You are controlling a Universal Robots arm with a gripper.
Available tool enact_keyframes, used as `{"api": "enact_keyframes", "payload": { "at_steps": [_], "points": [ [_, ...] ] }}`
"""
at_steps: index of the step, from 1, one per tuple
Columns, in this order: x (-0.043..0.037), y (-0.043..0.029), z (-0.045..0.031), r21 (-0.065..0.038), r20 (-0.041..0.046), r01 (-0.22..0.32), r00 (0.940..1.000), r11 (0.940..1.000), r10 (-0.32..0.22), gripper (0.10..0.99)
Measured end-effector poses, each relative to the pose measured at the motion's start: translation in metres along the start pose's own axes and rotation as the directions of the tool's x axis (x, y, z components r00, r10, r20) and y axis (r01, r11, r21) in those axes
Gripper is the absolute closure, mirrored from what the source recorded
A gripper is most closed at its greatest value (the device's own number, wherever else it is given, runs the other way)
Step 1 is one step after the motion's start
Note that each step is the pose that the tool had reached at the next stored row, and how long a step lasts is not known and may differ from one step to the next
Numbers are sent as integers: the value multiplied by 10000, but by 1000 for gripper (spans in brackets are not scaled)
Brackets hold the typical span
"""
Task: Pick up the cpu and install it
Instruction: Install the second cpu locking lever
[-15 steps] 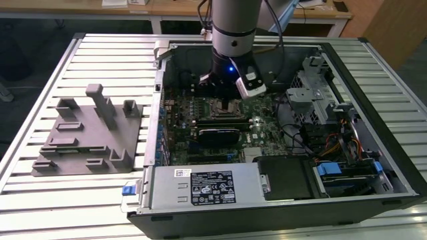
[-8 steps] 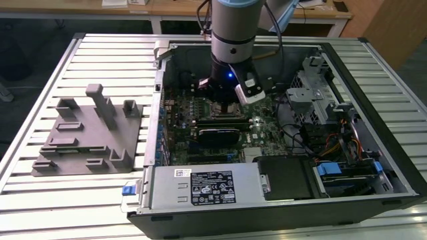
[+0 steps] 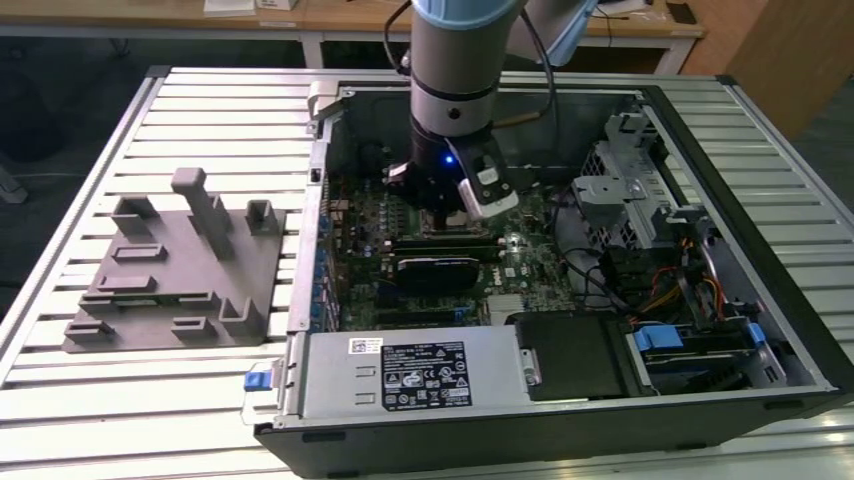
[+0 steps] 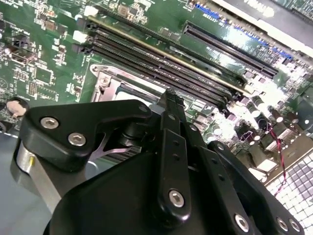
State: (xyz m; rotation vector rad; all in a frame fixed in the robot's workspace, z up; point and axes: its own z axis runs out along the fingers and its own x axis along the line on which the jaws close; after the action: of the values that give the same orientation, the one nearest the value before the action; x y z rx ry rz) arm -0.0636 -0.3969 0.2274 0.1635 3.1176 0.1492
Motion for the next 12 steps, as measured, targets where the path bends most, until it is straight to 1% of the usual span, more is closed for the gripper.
{"api": "enact_keyframes", "payload": {
  "at_steps": [2,5,12],
  "points": [
    [2,-35,12,-71,-9,-4,10000,10000,4,980],
    [6,-86,30,-213,-22,-7,10000,9998,6,980],
    [40,-170,65,-603,-63,-17,10000,9982,13,980]
  ]
}}
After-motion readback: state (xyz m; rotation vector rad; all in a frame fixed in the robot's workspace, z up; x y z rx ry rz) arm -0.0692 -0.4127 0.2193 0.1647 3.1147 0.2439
